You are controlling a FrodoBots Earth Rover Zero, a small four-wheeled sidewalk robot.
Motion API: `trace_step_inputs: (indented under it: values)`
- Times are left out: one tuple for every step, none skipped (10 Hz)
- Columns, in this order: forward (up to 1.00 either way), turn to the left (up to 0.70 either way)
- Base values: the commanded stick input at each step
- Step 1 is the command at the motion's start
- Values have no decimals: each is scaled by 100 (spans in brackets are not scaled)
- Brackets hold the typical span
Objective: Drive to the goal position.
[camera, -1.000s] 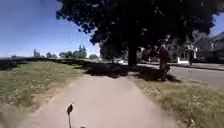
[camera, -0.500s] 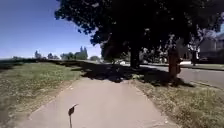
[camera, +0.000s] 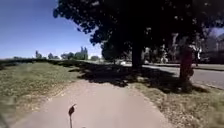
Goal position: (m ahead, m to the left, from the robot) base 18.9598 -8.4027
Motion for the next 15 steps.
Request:
trace_step_inputs:
  values:
    - [85, 0]
    - [85, 0]
    - [85, 0]
    - [85, 0]
    - [85, 0]
    - [85, 0]
    - [85, 0]
    - [85, 0]
    - [85, 0]
    - [85, 0]
    - [85, -9]
    - [85, -30]
    - [85, -34]
    - [85, -6]
    - [85, 0]
